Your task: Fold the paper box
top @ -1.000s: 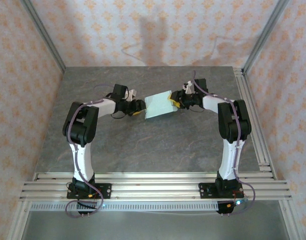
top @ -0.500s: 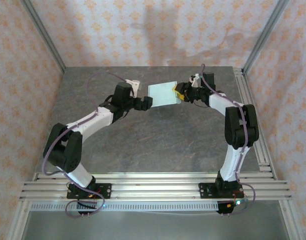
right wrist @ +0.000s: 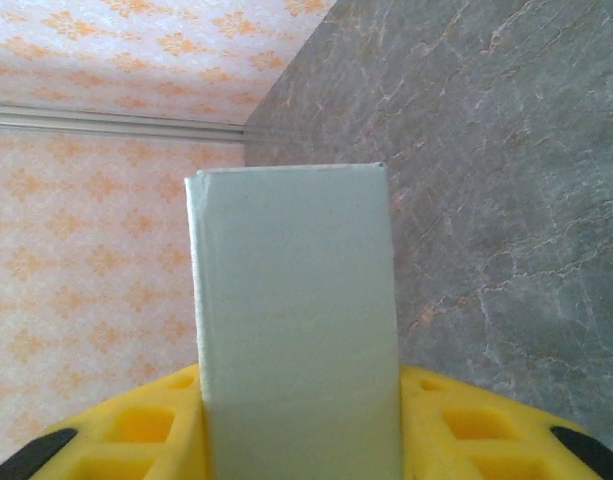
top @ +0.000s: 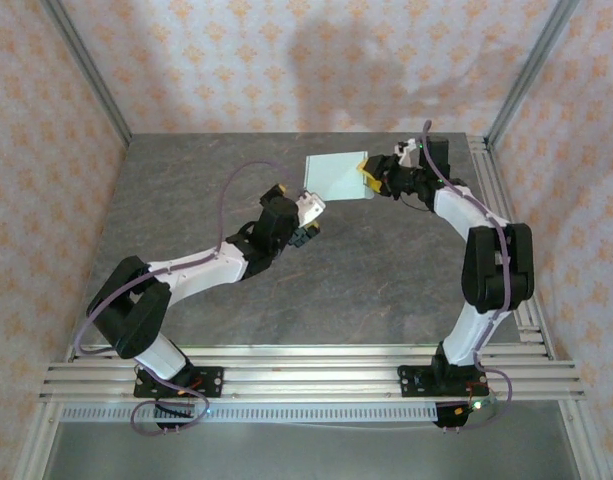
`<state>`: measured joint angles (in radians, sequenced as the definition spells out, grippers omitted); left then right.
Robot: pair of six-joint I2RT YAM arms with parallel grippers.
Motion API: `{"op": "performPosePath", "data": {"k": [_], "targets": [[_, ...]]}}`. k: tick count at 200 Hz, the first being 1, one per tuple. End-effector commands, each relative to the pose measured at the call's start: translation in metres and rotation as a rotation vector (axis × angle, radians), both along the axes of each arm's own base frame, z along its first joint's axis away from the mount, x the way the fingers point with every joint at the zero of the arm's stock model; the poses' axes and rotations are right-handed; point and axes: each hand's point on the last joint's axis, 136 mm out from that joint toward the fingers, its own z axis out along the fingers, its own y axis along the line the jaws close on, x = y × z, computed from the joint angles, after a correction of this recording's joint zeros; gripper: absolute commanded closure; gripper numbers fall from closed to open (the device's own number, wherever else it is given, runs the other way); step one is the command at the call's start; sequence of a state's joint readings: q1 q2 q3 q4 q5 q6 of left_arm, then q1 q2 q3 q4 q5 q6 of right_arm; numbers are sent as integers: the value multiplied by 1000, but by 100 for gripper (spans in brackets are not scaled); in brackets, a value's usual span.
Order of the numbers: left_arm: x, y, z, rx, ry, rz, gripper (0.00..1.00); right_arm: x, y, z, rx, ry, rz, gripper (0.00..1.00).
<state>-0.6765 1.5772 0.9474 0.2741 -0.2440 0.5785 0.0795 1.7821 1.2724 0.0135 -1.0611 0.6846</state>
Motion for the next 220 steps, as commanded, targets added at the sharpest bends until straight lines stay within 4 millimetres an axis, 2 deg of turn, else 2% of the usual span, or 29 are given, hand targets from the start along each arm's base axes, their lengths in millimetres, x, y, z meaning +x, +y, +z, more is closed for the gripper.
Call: {"op": "performPosePath", "data": {"k": [1,38,78,103,153,203,220], "targets": [[13,10,39,132,-206,80,0,-17,-5,14,36,23,20,60],[9,4,53,263,-404,128,1,-26,-10,23,66,28,19,61],[9,-12,43,389,-502,111,1,-33,-4,34,146,34,38,61],[7,-17,50,372,-548,123,1,-41,-4,33,131,46,58,61],[8,-23,51,376,-546,94,8,-57,-2,27,113,90,104,61],[16,-27,42,393,-536,79,11,-61,0,36,148,83,113,61],[17,-29,41,395,-533,72,18,-63,0,38,147,77,116,61]]}}
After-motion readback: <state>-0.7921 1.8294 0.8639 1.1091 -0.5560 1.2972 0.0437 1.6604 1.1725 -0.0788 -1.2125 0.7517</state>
